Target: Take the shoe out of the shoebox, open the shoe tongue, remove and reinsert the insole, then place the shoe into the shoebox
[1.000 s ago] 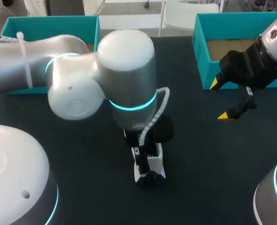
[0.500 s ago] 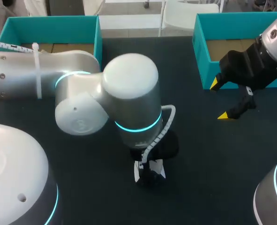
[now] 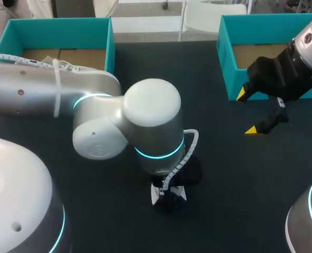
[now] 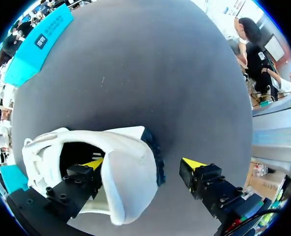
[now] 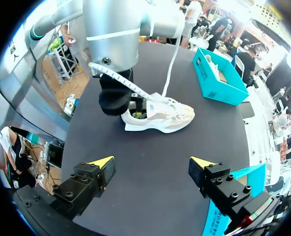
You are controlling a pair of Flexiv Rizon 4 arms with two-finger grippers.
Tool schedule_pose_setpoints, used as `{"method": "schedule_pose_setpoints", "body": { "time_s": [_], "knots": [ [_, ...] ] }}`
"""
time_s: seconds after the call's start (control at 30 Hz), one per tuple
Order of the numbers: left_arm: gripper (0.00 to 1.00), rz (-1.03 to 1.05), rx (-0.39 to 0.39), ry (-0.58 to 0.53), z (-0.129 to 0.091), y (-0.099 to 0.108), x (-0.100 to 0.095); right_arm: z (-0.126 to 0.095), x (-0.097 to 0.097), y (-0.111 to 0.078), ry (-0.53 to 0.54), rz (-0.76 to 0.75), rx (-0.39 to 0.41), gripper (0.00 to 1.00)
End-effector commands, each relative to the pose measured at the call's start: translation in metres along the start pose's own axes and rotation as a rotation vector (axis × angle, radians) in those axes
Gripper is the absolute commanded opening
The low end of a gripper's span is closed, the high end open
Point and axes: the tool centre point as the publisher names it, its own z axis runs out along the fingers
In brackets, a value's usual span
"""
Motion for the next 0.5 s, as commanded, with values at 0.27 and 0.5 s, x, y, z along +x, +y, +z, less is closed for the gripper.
{"method": "schedule_pose_setpoints", "body": {
  "time_s": [0.27, 0.5],
  "knots": [
    [0.65, -0.005, -0.022, 0.031, 0.0049, -0.0029, 0.0040, 0.0018, -0.0024, 0.0009, 0.004, 0.001, 0.003, 1.00],
    [0.00, -0.002, -0.050, 0.092, 0.0079, -0.0026, 0.0031, 0.0018, -0.0024, 0.0009, 0.004, 0.001, 0.003, 1.00]
  ]
}}
